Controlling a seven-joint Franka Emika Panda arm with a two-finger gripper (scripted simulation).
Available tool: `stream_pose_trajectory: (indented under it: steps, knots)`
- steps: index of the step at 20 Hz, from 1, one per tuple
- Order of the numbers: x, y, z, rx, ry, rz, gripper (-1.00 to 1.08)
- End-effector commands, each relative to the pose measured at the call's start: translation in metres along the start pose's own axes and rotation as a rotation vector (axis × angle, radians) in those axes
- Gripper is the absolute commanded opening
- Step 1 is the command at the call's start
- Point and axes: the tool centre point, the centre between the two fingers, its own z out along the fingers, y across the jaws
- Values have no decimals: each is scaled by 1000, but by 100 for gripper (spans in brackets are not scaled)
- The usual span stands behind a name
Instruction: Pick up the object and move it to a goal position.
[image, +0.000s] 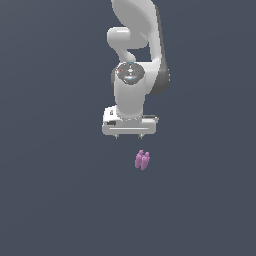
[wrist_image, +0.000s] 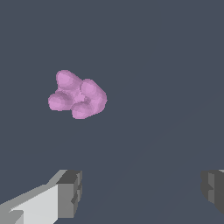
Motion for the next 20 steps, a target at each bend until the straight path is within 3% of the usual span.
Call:
stream_pose_trajectory:
  steps: [1,11,20]
  knots:
    - [0,0,0,0,0,0,100]
    - [-5,-37,9,11,-15,-76,100]
    - [-3,-36,9,10,-13,-102,100]
